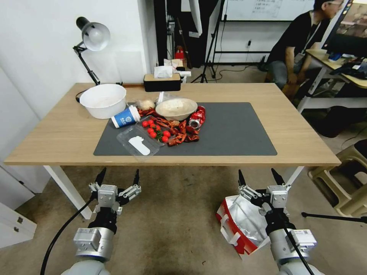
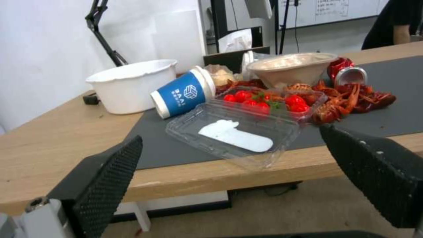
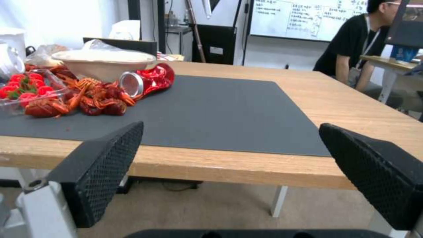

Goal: Pick up the food delivery bag from the floor and place it on the table.

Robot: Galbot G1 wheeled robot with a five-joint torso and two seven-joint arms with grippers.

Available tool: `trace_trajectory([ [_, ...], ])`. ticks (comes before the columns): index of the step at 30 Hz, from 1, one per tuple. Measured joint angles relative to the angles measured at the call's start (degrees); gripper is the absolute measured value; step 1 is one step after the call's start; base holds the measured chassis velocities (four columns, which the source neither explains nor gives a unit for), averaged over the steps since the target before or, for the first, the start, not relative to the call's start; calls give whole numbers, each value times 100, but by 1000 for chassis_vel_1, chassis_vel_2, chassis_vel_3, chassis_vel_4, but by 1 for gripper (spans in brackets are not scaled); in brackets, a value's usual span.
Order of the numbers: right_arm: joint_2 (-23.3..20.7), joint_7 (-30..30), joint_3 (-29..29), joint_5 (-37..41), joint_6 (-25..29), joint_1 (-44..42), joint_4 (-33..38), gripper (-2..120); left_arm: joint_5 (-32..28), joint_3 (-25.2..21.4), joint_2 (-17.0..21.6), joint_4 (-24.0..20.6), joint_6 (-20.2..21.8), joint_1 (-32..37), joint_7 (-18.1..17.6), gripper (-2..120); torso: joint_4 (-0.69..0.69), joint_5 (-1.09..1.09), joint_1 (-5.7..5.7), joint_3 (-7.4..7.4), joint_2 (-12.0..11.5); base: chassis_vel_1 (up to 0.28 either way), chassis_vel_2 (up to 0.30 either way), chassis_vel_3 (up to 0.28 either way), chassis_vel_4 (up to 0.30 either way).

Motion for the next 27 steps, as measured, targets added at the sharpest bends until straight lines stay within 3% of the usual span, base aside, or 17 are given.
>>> trace_trajectory([
  [27, 0, 0, 0, 0, 0, 0, 0, 100, 0, 0, 0, 0, 0, 0, 0, 100, 0, 0, 0, 0, 0, 0, 0, 0, 0],
])
